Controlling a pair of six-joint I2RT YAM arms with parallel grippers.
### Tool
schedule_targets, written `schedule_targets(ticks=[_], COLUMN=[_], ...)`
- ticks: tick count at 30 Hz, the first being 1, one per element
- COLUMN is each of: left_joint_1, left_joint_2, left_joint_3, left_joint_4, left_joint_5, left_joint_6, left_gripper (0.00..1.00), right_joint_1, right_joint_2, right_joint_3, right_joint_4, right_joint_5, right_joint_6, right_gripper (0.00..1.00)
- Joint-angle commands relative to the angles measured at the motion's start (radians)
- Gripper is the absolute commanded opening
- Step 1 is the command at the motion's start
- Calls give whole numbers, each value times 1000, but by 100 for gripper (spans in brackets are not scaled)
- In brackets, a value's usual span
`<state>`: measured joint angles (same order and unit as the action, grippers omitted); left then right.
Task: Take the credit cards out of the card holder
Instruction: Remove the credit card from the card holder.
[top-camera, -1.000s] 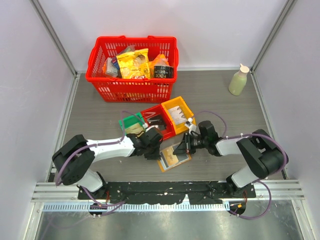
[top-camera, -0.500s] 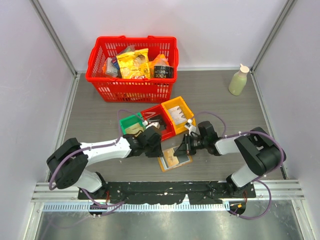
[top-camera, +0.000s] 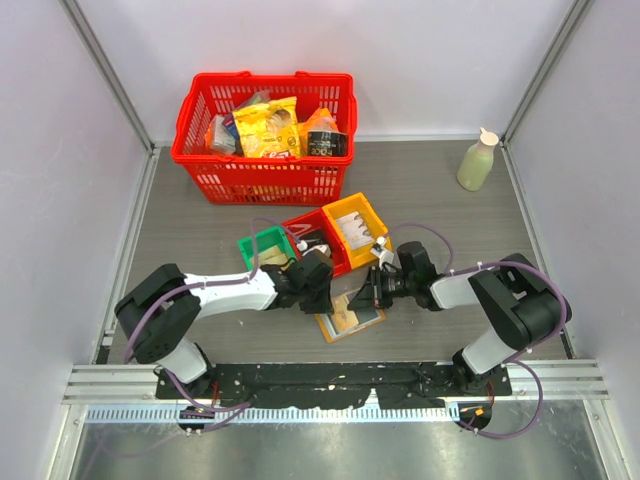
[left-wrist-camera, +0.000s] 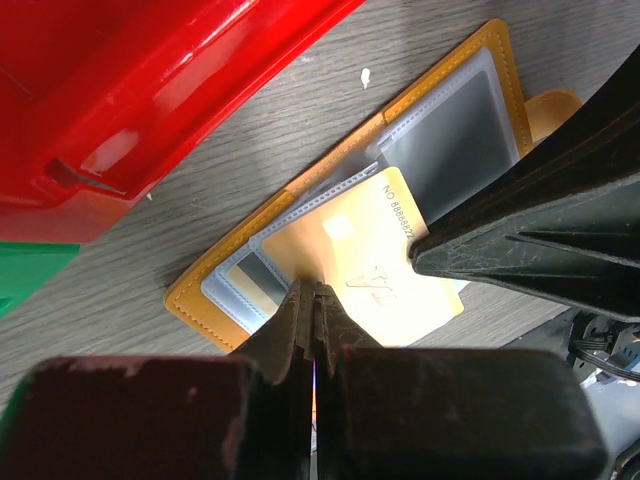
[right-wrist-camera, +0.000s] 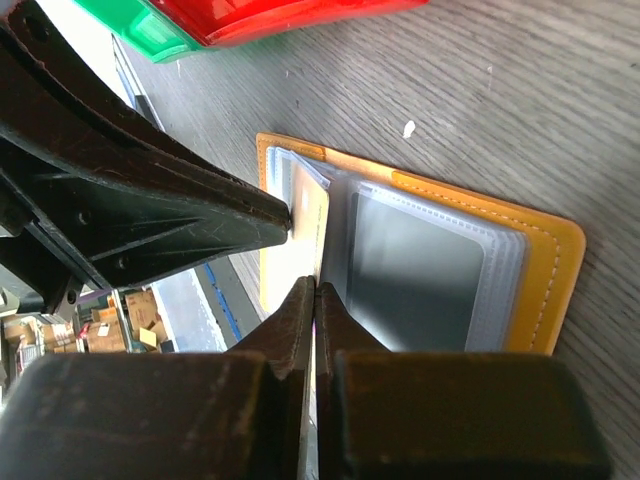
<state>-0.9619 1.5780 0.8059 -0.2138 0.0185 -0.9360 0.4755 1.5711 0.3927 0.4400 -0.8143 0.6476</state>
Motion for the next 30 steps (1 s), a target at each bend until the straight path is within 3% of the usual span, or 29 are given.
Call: schedule_targets(ticks=[1,12,17,20,22,27,30], left_joint_1=[-6,-6,-6,-6,-6,-6,-6], left_joint_2=[37,36,34,30,28,36,37], left_joint_3=[1,-2,-2,-4,-5,-5,-10], left_joint_4=[-42,-62,-62,-62,-61,-52,-48], left_joint_5=[-9,-54,-57,-57,-58,-49,-49], left_joint_6=[-1,-6,-6,-6,-6,-9,-11], left_gripper=[0,0,0,0,0,0,0], right_joint_1=[-17,-32,-35,-34,-35,-20,-12], right_joint_2=[-34,-66,-59,-52,-48,-48,-39], right_joint_3=[0,-5,-12,-14,-14,15,17], right_joint_4=[40,65,89,91,85,-24,-17], right_joint_5=[-11,-46,-52,-51,-46,10,3], right_joint_6=[12,44,57,55,52,-20,-19], right_gripper=[7,14,1,1,4,27,30])
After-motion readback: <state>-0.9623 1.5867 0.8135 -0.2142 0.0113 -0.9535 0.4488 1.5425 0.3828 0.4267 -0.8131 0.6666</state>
